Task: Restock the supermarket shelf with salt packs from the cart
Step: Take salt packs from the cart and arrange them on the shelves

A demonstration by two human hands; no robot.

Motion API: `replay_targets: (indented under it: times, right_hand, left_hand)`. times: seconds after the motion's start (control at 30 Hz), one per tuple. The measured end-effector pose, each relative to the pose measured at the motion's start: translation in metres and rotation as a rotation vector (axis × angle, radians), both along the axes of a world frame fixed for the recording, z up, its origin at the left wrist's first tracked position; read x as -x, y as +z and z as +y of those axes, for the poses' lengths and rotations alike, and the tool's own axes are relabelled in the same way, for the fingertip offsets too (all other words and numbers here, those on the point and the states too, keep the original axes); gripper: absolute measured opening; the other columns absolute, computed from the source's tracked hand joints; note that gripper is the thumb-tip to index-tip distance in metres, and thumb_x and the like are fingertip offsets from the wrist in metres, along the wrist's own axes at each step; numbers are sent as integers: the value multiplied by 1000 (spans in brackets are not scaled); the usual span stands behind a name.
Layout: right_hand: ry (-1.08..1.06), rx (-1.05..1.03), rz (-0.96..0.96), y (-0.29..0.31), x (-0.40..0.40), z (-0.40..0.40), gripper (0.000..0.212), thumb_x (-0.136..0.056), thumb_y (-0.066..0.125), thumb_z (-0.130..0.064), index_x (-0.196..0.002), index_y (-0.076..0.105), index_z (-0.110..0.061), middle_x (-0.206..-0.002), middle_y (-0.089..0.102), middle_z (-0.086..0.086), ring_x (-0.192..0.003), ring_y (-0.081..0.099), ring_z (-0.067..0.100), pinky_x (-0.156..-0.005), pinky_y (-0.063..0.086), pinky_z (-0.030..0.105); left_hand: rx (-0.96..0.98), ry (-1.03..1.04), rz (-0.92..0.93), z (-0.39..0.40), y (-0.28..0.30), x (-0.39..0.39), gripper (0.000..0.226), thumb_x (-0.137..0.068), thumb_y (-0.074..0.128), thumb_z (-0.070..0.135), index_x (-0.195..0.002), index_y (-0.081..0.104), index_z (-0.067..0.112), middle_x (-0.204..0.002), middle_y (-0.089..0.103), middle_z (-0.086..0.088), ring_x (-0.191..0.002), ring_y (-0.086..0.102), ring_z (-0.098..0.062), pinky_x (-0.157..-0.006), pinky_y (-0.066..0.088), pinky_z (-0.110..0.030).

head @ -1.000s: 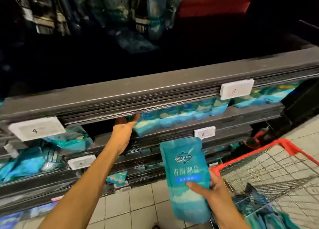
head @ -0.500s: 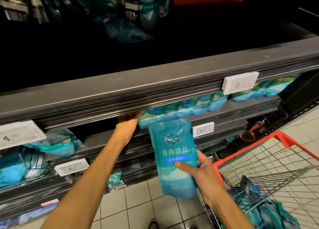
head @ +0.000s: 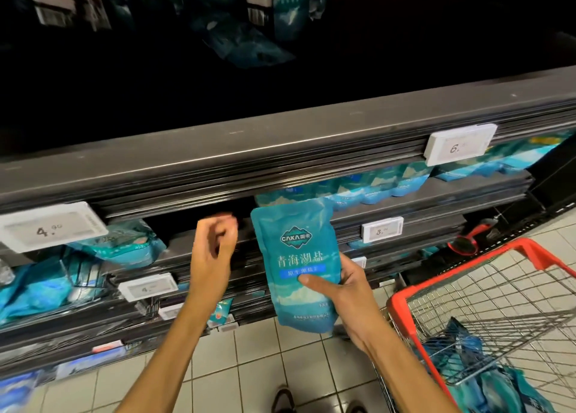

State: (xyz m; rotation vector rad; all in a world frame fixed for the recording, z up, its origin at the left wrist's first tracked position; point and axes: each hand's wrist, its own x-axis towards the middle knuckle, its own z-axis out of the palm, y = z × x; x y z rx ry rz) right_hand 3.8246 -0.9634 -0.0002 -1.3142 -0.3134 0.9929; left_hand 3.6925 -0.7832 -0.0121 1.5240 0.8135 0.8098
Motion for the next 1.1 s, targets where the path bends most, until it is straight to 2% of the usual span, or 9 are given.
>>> replay_targets:
  times: [0.13, 0.27, 0.5, 0.6, 0.7, 0.77, 0.9, 1.0, 1.1]
  right_hand:
    - [59, -100, -59, 10, 13, 36, 29, -77, 78, -6, -99, 74, -24, -105, 76, 5, -96, 73, 22, -74, 59, 28]
    - [119, -151, -144, 15, 35, 69, 27, -89, 71, -12, -106, 69, -33, -110, 75, -3, -102, 71, 17, -81, 59, 29]
    - [58, 32, -586, 1, 45, 74, 43, -90, 62, -45, -128, 51, -28, -124, 53, -7, -116, 54, 8, -96, 47, 29]
    - [14, 35, -582, -13, 43, 46, 32, -95, 62, -27, -126, 53, -24, -122, 55, -5, -112, 56, 9, -91, 47, 17]
    - [8, 63, -542, -22, 45, 20, 23, -97, 59, -21, -120, 56, -23, -118, 59, -2, -106, 59, 10, -84, 46, 12]
    - [15, 98, -476, -26, 47, 7, 20, -97, 58, -19, -117, 57, -22, -114, 61, 0, -102, 60, 7, -85, 45, 14]
    - [8, 158, -428, -32, 46, -6, 19, -98, 58, -13, -116, 58, -17, -110, 65, -1, -98, 63, 11, -89, 49, 24]
    - [-14, 159, -379, -34, 44, -10, 19, -98, 57, -11, -115, 58, -17, -105, 66, 3, -98, 63, 20, -87, 51, 24]
    - [-25, 165, -371, -38, 40, -9, 18, -98, 56, -10, -114, 58, -19, -97, 68, 3, -94, 64, 27, -82, 51, 26]
  left_hand:
    - [68, -377, 73, -26, -6, 31, 59, -73, 82, 29, -125, 55, 18, -121, 68, -2, -111, 65, -21, -91, 54, -39]
    - [276, -180, -6, -21, 6, 25, 49, -72, 79, 18, -117, 60, 22, -114, 73, -2, -103, 71, -19, -75, 59, -28]
    - [193, -79, 45, 25, 19, 19, 29, -85, 68, 0, -110, 60, 13, -105, 74, -6, -95, 73, -16, -73, 60, -25]
    - [141, -53, 132, 41, 19, 8, 5, -87, 68, 2, -86, 66, 7, -72, 74, 8, -66, 70, -2, -58, 52, -11]
    - [139, 106, 251, 57, 10, -4, 46, -84, 75, 21, -51, 45, 12, -32, 28, 15, -30, 26, -3, -36, 25, -14]
    - [158, 134, 262, 64, 6, -9, 37, -86, 74, 19, -60, 52, 7, -36, 30, 17, -33, 25, -1, -37, 28, -16]
    - [154, 82, 263, 64, 4, -19, 28, -79, 80, 28, -87, 72, 3, -71, 68, -6, -67, 59, -19, -69, 49, -33]
    - [142, 56, 376, 66, 1, -20, 35, -72, 82, 41, -59, 59, 18, -45, 48, 14, -44, 44, -3, -47, 38, -17]
    - [231, 130, 299, 64, -8, -28, 31, -80, 79, 20, -59, 57, 21, -48, 55, 15, -43, 48, 4, -44, 36, -9]
